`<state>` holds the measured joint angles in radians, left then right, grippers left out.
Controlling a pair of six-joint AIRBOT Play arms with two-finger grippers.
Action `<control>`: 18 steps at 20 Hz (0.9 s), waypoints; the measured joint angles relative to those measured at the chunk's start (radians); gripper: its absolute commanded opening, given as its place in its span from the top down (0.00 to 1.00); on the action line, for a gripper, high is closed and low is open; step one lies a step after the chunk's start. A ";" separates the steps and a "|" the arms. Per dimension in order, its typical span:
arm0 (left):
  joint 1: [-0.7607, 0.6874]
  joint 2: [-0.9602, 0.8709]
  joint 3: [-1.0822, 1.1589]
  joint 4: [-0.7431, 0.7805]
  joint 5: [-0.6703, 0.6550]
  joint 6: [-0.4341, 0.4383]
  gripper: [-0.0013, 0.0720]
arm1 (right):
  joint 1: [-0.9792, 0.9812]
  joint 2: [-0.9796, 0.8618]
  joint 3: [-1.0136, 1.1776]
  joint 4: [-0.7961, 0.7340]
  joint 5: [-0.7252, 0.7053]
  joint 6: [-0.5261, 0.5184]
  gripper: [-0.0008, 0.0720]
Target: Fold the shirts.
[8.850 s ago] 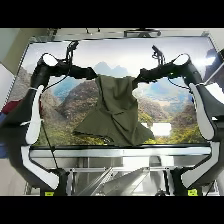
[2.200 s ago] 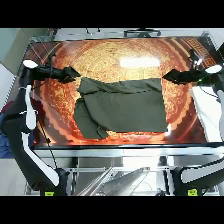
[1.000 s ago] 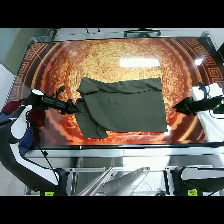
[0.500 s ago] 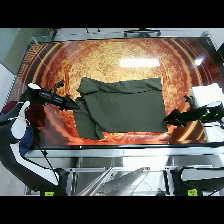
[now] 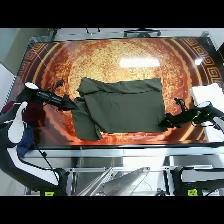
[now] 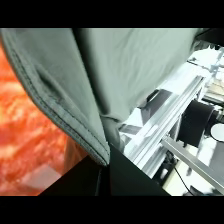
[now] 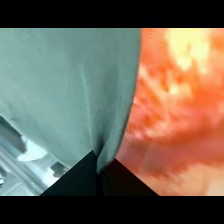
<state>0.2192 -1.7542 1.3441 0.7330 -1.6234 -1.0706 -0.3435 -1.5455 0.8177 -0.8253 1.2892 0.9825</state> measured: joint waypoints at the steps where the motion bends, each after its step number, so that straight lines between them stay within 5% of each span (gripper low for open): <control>1: 0.000 0.034 0.000 -0.001 -0.002 -0.006 0.96 | 0.001 0.032 0.014 0.028 0.017 -0.003 0.96; 6: 0.036 0.292 0.077 -0.143 -0.041 -0.017 0.95 | 0.004 0.314 0.191 0.211 0.089 -0.008 0.96; 10: 0.142 0.534 0.238 -0.507 -0.061 0.056 0.95 | 0.003 0.604 0.431 0.316 0.039 -0.011 0.96; 14: 0.377 0.735 0.389 -0.795 0.021 0.111 0.95 | 0.004 0.845 0.590 0.319 -0.171 0.010 0.96; 18: 0.657 0.855 0.428 -0.896 0.079 0.078 0.95 | 0.004 0.951 0.636 0.175 -0.307 0.122 0.96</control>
<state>0.8764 -0.8989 1.7718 -0.1631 -1.5444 -0.9924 -0.3397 -0.5949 1.4536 -0.6506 0.9817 1.1049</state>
